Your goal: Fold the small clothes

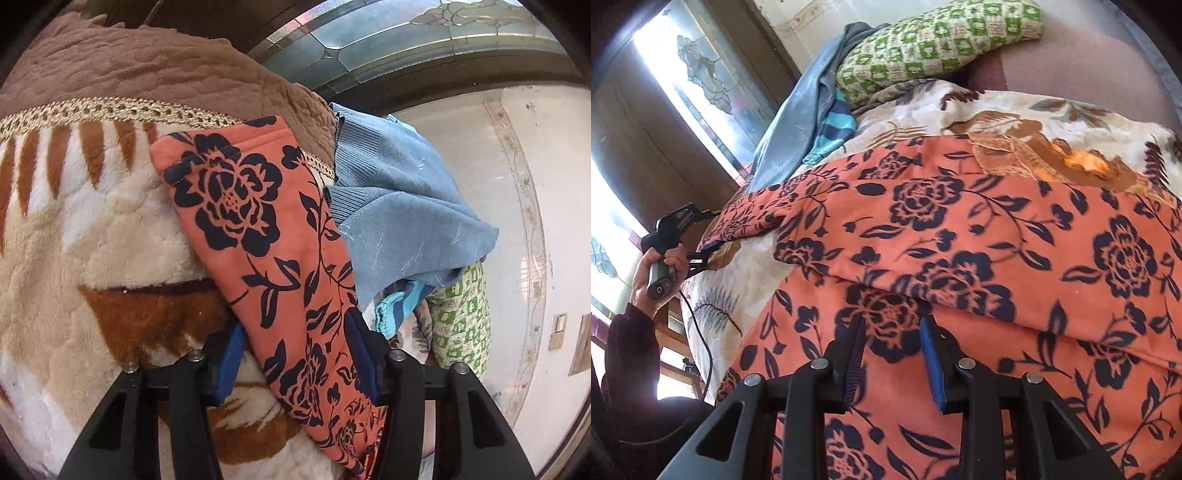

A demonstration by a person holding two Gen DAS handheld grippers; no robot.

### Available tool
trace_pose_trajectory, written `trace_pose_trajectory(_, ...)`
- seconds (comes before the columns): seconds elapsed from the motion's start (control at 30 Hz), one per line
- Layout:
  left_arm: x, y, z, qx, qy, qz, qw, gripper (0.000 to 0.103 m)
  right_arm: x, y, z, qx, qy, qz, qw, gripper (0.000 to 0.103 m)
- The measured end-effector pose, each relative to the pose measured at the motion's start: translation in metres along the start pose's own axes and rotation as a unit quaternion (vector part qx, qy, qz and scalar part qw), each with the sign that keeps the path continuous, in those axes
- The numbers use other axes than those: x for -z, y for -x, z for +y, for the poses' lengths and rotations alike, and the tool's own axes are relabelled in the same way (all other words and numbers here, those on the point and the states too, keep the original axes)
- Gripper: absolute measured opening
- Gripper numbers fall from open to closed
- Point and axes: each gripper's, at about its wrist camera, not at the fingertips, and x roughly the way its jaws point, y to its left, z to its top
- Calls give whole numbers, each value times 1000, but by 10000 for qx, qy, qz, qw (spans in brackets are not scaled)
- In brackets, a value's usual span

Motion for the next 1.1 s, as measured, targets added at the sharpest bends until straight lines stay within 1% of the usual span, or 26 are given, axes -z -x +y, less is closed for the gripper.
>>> trace_pose_trajectory(0.07, -1, -3, -4, -58, -67, -123, 9999, 51, -16, -18, 13, -120, -62, 20, 9999, 34)
trace_pose_trajectory(0.13, -5, -4, -6, -83, -66, -284, 9995, 36, -31, -37, 21, -196, -199, 7, 9996, 34)
trace_pose_trajectory(0.17, -10, -11, -7, -61, -52, -340, 9994, 21, -38, -46, 25, -197, -245, -3, 9995, 34)
trace_pose_trajectory(0.2, -14, -15, -5, -49, -25, -350, 9994, 12, -45, -56, 28, -178, -283, 9, 9994, 34)
trace_pose_trajectory(0.23, -17, -19, -1, -72, -1, -324, 9994, 11, -51, -65, 30, -145, -321, 44, 9994, 34)
trace_pose_trajectory(0.27, -17, -22, 2, -67, 9, -300, 9995, 8, -55, -75, 30, -86, -380, 110, 9992, 34)
trace_pose_trajectory(0.33, -20, -25, 4, 9, 29, -321, 9995, 6, -58, -95, 27, 41, -467, 236, 9986, 34)
trace_pose_trajectory(0.4, -20, -24, 5, 19, -17, -341, 9994, 6, -58, -99, 30, 108, -312, 94, 9994, 34)
trace_pose_trajectory(0.47, -18, -22, 1, -19, -116, -396, 9991, 5, -58, -97, 33, 135, -299, 160, 9993, 34)
trace_pose_trajectory(0.5, -17, -19, -3, 16, -189, -444, 9988, 5, -60, -94, 30, 75, -359, 235, 9991, 34)
trace_pose_trajectory(0.53, -15, -13, -10, 102, -316, -514, 9981, 5, -61, -88, 26, -11, -474, 275, 9985, 34)
trace_pose_trajectory(0.6, -9, -1, -32, 178, -751, -649, 9949, 4, -60, -72, 14, -88, -690, 187, 9974, 34)
trace_pose_trajectory(0.67, 5, 13, -59, 168, -1293, -755, 9886, 4, -56, -51, 3, -24, -730, 28, 9973, 34)
trace_pose_trajectory(0.73, 27, 28, -88, 335, -1809, -838, 9794, 4, -50, -28, -12, 70, -786, -133, 9968, 34)
trace_pose_trajectory(0.77, 40, 34, -104, 412, -2090, -858, 9733, 4, -47, -15, -21, 90, -849, -215, 9961, 34)
trace_pose_trajectory(0.83, 76, 46, -139, 513, -2734, -865, 9566, 4, -39, 12, -42, 99, -1022, -442, 9937, 34)
trace_pose_trajectory(0.93, 146, 56, -188, 751, -3647, -739, 9252, 4, -24, 51, -78, 210, -1330, -761, 9880, 34)
trace_pose_trajectory(0.97, 172, 56, -203, 838, -3933, -649, 9133, 4, -18, 63, -91, 281, -1421, -869, 9856, 34)
trace_pose_trajectory(1.03, 228, 53, -230, 997, -4456, -419, 8887, 4, -10, 85, -119, 428, -1630, -1081, 9798, 34)
trace_pose_trajectory(1.1, 287, 41, -251, 1162, -4920, -67, 8628, 4, 0, 105, -151, 521, -2005, -1321, 9694, 34)
